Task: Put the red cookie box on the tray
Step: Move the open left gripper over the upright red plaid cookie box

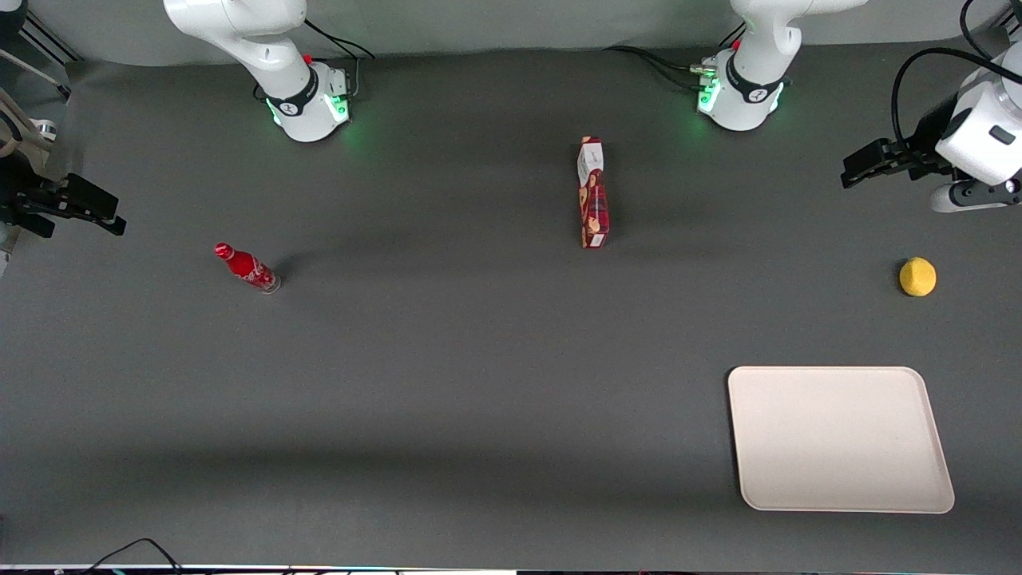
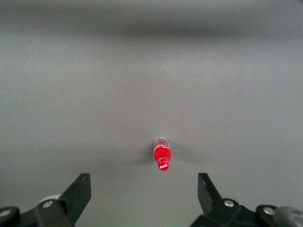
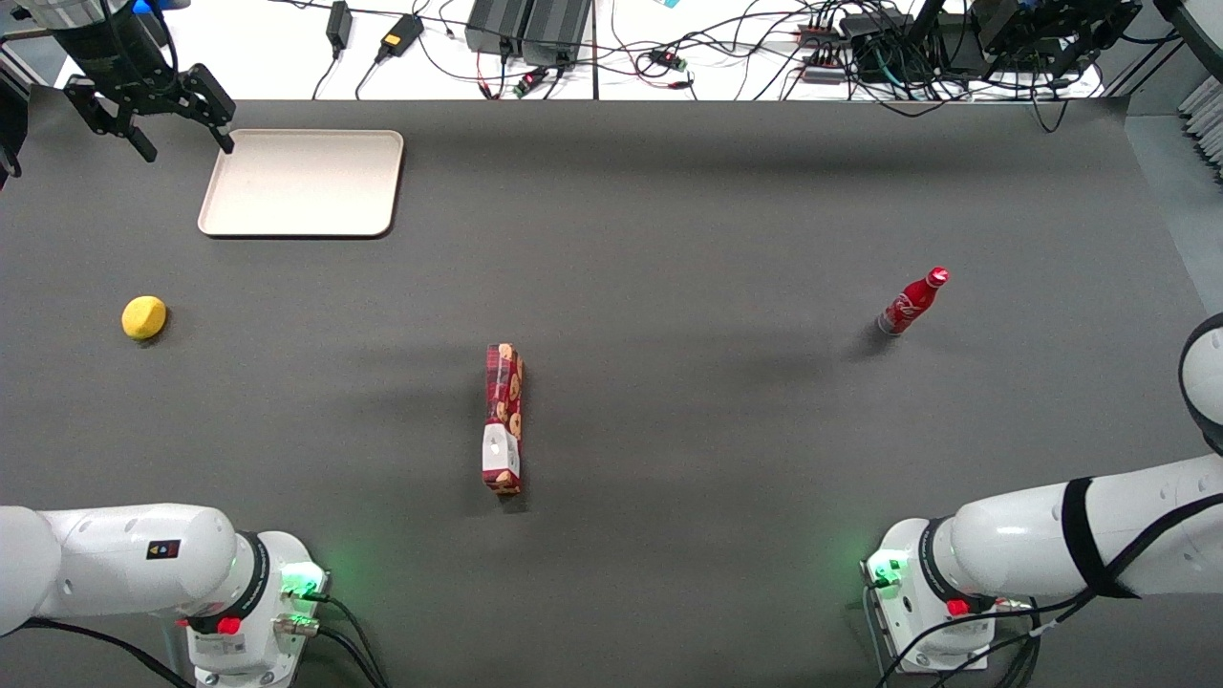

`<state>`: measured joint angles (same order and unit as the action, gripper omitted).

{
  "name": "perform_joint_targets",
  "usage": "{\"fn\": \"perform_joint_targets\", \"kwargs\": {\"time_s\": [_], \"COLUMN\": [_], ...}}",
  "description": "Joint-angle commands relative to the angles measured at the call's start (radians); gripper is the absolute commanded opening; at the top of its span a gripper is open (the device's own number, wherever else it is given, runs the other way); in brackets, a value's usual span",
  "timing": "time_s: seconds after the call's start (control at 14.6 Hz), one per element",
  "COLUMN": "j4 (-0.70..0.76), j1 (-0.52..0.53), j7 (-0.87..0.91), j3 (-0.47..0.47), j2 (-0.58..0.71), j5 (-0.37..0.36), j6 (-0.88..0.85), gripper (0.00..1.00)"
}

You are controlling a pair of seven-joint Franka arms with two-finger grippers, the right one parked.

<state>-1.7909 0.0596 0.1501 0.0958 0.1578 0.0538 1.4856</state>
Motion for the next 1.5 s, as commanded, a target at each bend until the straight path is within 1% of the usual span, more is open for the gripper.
{"fn": "perform_joint_targets", "kwargs": {"time_s": [0.0, 0.34, 0.48, 0.55, 0.68, 0.82, 0.89, 1.09, 1.23, 1.37, 1.44], "j4": [0.035, 0.038, 0.036, 0.035, 0.028, 0.002, -0.027, -0.196, -0.35, -0.508, -0.559], "j1": [-0.012, -0.015, -0.018, -0.018, -0.02, -0.02, -0.02, -0.02, -0.023, -0.021, -0.023], "j7": [-0.024, -0.02, -0.003, 0.012, 0.121, 0.199, 0.262, 0.411, 0.453, 0.472, 0.492], "j3": [-0.008, 0.001, 0.015, 0.051, 0.102, 0.186, 0.238, 0.405, 0.487, 0.593, 0.619], "j2": [-0.009, -0.011, -0.008, -0.004, -0.003, -0.003, -0.003, -0.003, -0.007, -0.017, -0.039], "j5": [-0.022, -0.02, -0.006, 0.0, 0.059, 0.109, 0.127, 0.156, 0.208, 0.216, 0.216], "j6": [-0.044, -0.076, -0.088, -0.091, -0.096, -0.073, -0.029, 0.176, 0.386, 0.61, 0.701], "gripper": [1.0, 1.0, 1.0, 1.0, 1.0, 1.0, 1.0, 1.0, 1.0, 1.0, 1.0]}}
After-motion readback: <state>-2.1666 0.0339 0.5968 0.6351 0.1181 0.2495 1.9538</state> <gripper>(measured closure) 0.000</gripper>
